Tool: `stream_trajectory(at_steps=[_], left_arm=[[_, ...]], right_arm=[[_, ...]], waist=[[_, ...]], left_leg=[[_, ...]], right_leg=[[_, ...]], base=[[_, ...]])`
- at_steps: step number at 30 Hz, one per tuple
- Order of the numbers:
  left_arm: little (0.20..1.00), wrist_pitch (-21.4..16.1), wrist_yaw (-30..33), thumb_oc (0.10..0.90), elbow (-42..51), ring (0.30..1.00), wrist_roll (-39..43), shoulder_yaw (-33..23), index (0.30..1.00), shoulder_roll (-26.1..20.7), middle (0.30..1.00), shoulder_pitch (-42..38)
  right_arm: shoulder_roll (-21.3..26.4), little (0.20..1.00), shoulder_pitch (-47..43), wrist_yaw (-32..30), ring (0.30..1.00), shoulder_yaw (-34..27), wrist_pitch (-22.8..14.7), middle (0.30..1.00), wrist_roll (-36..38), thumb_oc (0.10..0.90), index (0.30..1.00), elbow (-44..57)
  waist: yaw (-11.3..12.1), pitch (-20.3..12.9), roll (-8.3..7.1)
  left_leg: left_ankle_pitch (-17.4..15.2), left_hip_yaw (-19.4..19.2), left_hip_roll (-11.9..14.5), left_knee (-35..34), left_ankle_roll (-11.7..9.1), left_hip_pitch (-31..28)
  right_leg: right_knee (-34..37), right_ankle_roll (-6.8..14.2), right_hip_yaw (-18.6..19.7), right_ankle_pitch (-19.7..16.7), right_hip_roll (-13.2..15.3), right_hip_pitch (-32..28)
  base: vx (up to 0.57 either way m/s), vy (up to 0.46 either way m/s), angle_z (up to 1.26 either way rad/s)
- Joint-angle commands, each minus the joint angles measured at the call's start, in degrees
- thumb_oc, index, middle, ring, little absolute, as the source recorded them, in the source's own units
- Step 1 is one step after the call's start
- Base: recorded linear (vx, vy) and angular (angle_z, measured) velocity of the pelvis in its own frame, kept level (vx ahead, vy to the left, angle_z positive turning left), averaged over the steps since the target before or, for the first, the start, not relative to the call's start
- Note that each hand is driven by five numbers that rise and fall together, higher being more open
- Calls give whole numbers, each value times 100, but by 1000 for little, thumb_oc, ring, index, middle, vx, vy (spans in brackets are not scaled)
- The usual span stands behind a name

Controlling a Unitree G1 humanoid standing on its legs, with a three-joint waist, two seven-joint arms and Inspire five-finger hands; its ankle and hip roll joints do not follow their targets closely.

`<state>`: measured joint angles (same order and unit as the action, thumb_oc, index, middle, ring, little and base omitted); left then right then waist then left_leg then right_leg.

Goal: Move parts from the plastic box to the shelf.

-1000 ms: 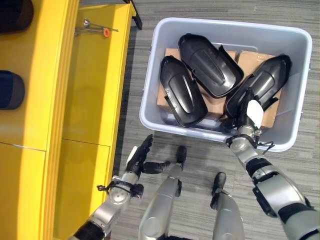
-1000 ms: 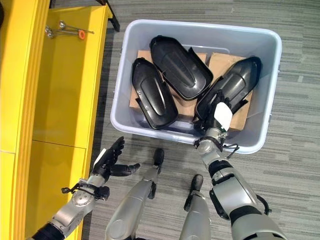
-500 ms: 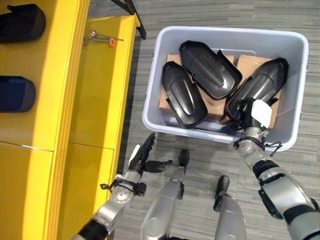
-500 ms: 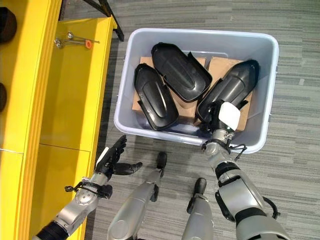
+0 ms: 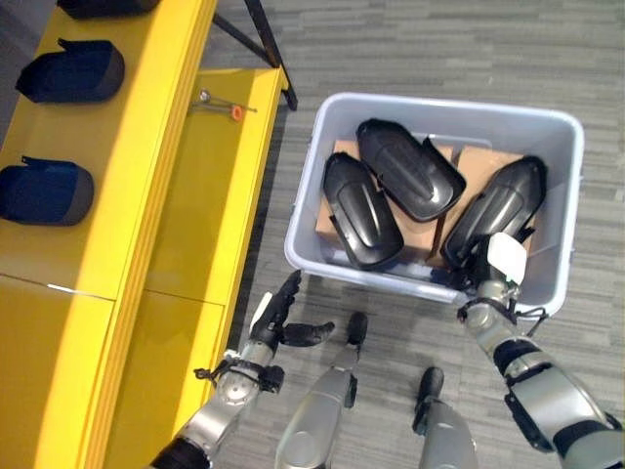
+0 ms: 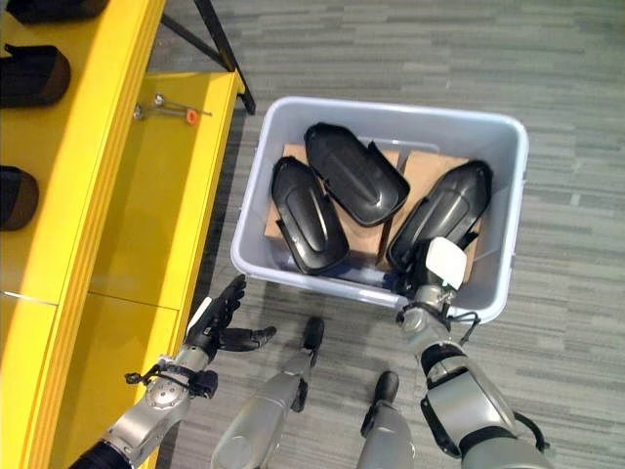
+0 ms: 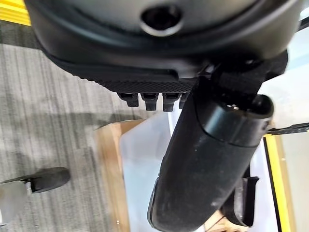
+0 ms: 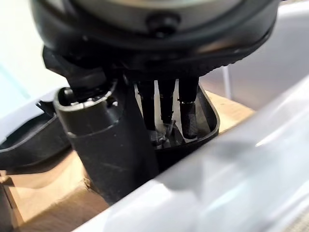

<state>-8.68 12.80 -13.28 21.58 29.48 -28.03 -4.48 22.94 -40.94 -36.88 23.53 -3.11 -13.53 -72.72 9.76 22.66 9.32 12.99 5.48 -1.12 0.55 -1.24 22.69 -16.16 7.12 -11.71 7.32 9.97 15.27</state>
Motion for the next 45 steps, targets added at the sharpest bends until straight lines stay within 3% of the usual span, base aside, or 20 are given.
stream_trajectory(at_steps=[1, 3, 4, 10, 13, 19, 31, 45], left_arm=[[1000, -367, -89, 900, 276, 1000, -232, -237, 1000, -53, 1000, -298], [1000, -361, -94, 900, 248, 1000, -224, -261, 1000, -67, 1000, -267], [1000, -346, -103, 900, 217, 1000, -214, -340, 1000, -108, 1000, -189], [1000, -284, -108, 900, 213, 1000, -151, -566, 1000, -187, 1000, 46], [1000, -245, -118, 900, 251, 1000, -166, -829, 1000, -260, 1000, 289], [1000, -183, -224, 900, 295, 1000, -262, -1181, 1000, -339, 1000, 651], [1000, -100, -468, 900, 332, 1000, -556, -1732, 1000, -271, 1000, 1263], [1000, -29, -521, 900, 302, 1000, -708, -1979, 1000, -87, 1000, 1613]], right_arm=[[67, 300, 540, 514, 300, -122, 304, 300, 57, 400, 300, -349], [149, 300, 592, 470, 300, -148, 286, 300, 56, 400, 300, -269], [289, 300, 653, 387, 300, -196, 257, 300, 71, 400, 300, -73], [548, 300, 774, 278, 300, -223, 219, 300, 31, 400, 300, 682], [906, 300, 987, 197, 300, -268, 295, 300, -376, 400, 300, 1886], [1351, 300, 1552, 253, 300, -806, 353, 300, -911, 400, 300, 3463], [1779, 300, 2605, 606, 300, -1718, 184, 300, -1609, 400, 300, 5206], [1849, 300, 2811, 801, 300, -1893, 100, 300, -1788, 400, 300, 5693]], waist=[[25, 299, -166], [-2, 258, -230], [-65, 167, -357], [-220, -26, -590], [-339, -212, -778], [-478, -525, -960], [-570, -1194, -1109], [-589, -1632, -1181]], left_leg=[[-653, 125, -65, 397, 91, -76], [-660, 140, -43, 389, 85, -129], [-661, 146, 18, 352, 78, -222], [-642, 93, 139, 222, 58, -415], [-639, 37, 242, 133, 46, -579], [-640, 12, 339, 2, 28, -818], [-621, -69, 448, -320, -39, -1340], [-642, -143, 526, -490, -69, -1708]], right_leg=[[906, 57, -274, -873, 125, -86], [921, 42, -291, -859, 97, -133], [946, 31, -274, -842, 49, -199], [994, 5, -229, -820, -49, -292], [1044, -14, -172, -801, -137, -390], [1151, -27, -174, -783, -228, -565], [1359, -37, -186, -722, -376, -1019], [1509, -56, -116, -721, -484, -1320]], base=[[10, -35, 2], [4, -28, 1], [10, -35, 3], [8, -17, -3], [30, -44, -9], [41, -52, -10], [62, -29, -2], [32, -6, -1]])
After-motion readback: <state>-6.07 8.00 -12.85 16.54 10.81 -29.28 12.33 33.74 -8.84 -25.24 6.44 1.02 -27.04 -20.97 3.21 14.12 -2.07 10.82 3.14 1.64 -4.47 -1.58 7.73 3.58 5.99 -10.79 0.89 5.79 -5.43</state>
